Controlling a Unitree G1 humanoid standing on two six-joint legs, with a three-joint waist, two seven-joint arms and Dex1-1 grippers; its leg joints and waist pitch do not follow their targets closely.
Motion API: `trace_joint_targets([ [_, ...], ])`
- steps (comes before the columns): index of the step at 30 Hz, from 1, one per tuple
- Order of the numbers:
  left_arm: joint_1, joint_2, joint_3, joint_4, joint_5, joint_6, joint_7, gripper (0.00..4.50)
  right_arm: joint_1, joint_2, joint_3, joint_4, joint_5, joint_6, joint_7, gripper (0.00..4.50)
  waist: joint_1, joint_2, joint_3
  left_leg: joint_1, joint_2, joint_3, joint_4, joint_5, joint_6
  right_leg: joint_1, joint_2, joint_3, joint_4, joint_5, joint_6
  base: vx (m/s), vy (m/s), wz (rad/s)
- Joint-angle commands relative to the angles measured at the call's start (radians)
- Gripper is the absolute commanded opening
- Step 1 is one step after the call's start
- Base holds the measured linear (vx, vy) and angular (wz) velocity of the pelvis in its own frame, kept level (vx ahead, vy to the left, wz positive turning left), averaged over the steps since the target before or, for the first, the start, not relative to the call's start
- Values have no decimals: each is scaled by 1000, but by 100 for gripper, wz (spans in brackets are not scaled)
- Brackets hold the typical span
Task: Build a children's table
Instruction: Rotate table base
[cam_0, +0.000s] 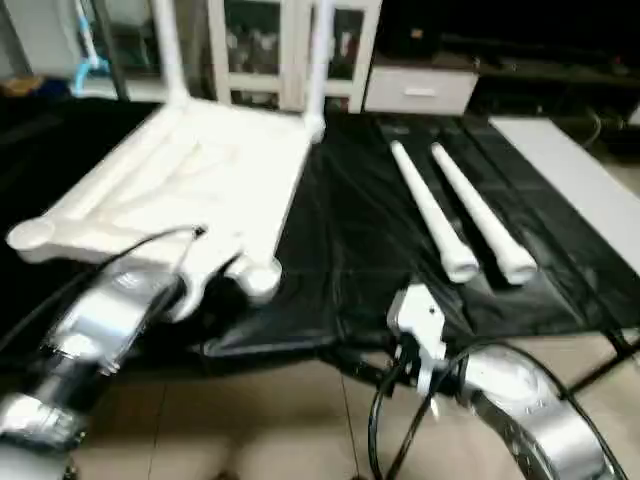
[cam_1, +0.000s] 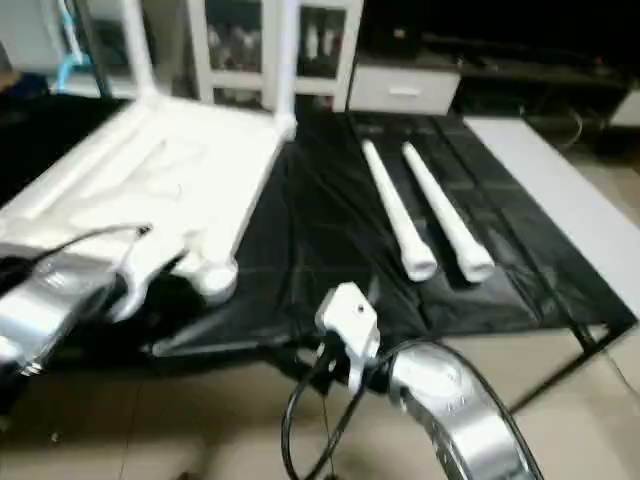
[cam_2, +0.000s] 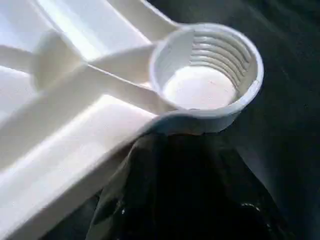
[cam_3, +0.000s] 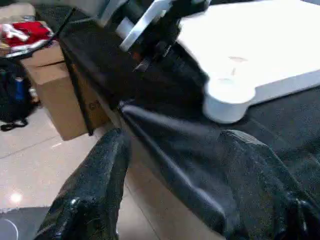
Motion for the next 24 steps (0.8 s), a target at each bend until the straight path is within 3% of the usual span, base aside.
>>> trace_joint_targets([
  [1, -31, -11, 36, 6, 15, -33, 42, 142, -1, -7, -11, -5, 1, -4, -7, 302, 26, 19, -45, -38, 78, -15, -219, -863, -39, 78, -8, 43, 79, -262, -44, -33, -75, 7],
  [2, -42, -16, 35, 21, 19, -41, 55, 142, 0, -6, -11, -7, 1, -3, -9, 302, 27, -12, -47, 95, -17, 7, -15, -588, -55, -91, -91, 81, -143, -906, 4, 38, -125, 1],
  [3, -57, -17, 28, 37, 32, -48, 71, 142, 2, -6, -12, -12, 1, -2, -13, 302, 19, -31, -48, 87, -31, 7, 51, -426, -32, -92, -120, 85, -175, -1045, 28, 38, -125, 1],
  [4, -64, -11, 19, 39, 42, -49, 73, 142, 6, -6, -13, -16, 1, -2, -14, 302, 18, -29, -43, 53, -27, -7, 53, -321, -20, -61, -140, 86, -177, -1115, 43, 44, -57, -27],
  [5, -70, -10, 15, 50, 51, -55, 76, 142, 7, -5, -11, -19, 0, -2, -16, 302, 28, -3, -65, -9, 0, -27, -43, -286, -32, 21, -99, 50, -117, -878, 34, 36, 13, -27],
  [6, -64, -4, 24, 30, 45, -50, 65, 142, 16, -3, -14, -26, -1, 1, -25, 302, 25, 8, -65, -19, 8, -34, -62, -344, -43, 20, -71, 35, -100, -776, 28, 36, 13, -27],
  [7, -62, -3, 26, 25, 44, -48, 63, 142, 16, -3, -15, -26, -1, 1, -26, 302, 23, 29, -67, -8, 15, -38, -70, -402, -50, 18, -62, 31, -99, -692, 13, 0, 0, 0],
  [8, -31, 6, 80, -83, -12, -21, 27, 142, 29, 9, -33, -39, 9, 12, -51, 302, 11, 35, -71, -4, 24, -45, -85, -471, -49, 24, -61, 33, -88, -502, -59, 0, 0, 0],
  [9, -30, 4, 85, -87, -16, -19, 28, 142, 29, 10, -35, -40, 9, 12, -53, 302, 6, 34, -69, -5, 26, -43, -90, -477, -46, 25, -60, 33, -89, -476, -75, 0, 0, 0],
  [10, -23, -9, 129, -126, -53, 2, 35, 142, 33, 22, -49, -43, 13, 14, -72, 302, 0, 40, -65, -2, 25, -40, -92, -506, -46, 23, -60, 31, -91, -470, -91, 0, 0, 0],
  [11, -20, -36, 190, -164, -97, 18, 64, 142, 31, 43, -75, -40, 13, 27, -114, 302, -5, 38, -61, 1, 24, -39, -91, -528, -45, 21, -60, 25, -96, -492, -93, 0, 0, 0],
  [12, -17, -71, 247, -189, -126, -3, 112, 142, 24, 68, -104, -33, 8, 44, -169, 302, -5, 44, -61, 3, 23, -41, -91, -538, -47, 22, -61, 21, -98, -500, -90, 0, 0, 0],
  [13, -9, -134, 324, -222, -145, 14, 218, 142, 12, 109, -157, -16, 4, 69, -257, 302, -9, 42, -57, 2, 24, -39, -93, -552, -48, 22, -59, 18, -102, -508, -85, 0, 0, 0],
  [14, 13, -196, 384, -264, -162, 17, 308, 142, 5, 131, -190, -6, -17, 75, -324, 302, -12, 48, -57, 10, 20, -39, -89, -567, -51, 18, -59, 10, -109, -515, -76, 0, 0, 0],
  [15, 28, -227, 409, -283, -166, 8, 353, 142, 5, 137, -199, -2, -35, 64, -350, 302, -17, 44, -56, 12, 19, -37, -87, -569, -51, 17, -58, 9, -112, -522, -71, 0, 0, 0],
  [16, 59, -275, 440, -313, -181, -14, 408, 142, 7, 141, -203, 1, -68, 39, -380, 302, -20, 56, -51, 19, 18, -38, -87, -589, -47, 16, -57, 1, -120, -542, -56, 0, 0, 0],
  [17, 69, -289, 448, -322, -186, -21, 421, 142, 7, 142, -202, 2, -77, 31, -387, 302, -32, 50, -45, 19, 21, -38, -93, -622, -40, 21, -50, -10, -127, -546, -37, 0, 0, 0],
  [19, 175, -393, 474, -431, -265, -94, 455, 142, 8, 150, -205, -1, -154, -1, -461, 302, -34, 59, -52, 17, 22, -42, -93, -639, -33, 31, -55, -9, -120, -534, -23, 0, 0, 0],
  [20, 234, -465, 478, -489, -251, -151, 534, 142, 9, 169, -226, -6, -164, -10, -504, 302, -48, 60, -53, -12, 32, -46, -110, -618, -36, 50, -61, -1, -106, -474, -36, 0, 0, 0],
  [21, 260, -498, 479, -516, -238, -174, 572, 142, 11, 180, -239, -12, -170, -17, -529, 302, -50, 58, -53, -12, 28, -42, -108, -612, -31, 46, -61, -1, -112, -487, -30, 0, 0, 0],
  [22, 277, -522, 481, -533, -230, -191, 600, 142, 13, 187, -247, -15, -173, -22, -543, 302, -48, 54, -61, 8, 12, -29, -86, -558, -24, 24, -68, 8, -129, -519, -27, 0, 0, 0],
  [23, 318, -598, 492, -564, -216, -216, 672, 142, 21, 207, -268, -20, -166, -28, -568, 302, -49, 51, -59, 8, 7, -26, -82, -528, -17, 18, -68, 7, -133, -535, -30, 0, 0, 0],
  [24, 340, -655, 508, -575, -223, -212, 707, 142, 28, 225, -285, -21, -149, -20, -581, 302, -51, 48, -57, -4, 7, -24, -81, -484, -7, 26, -67, 2, -136, -558, -19, 0, 0, 0],
])
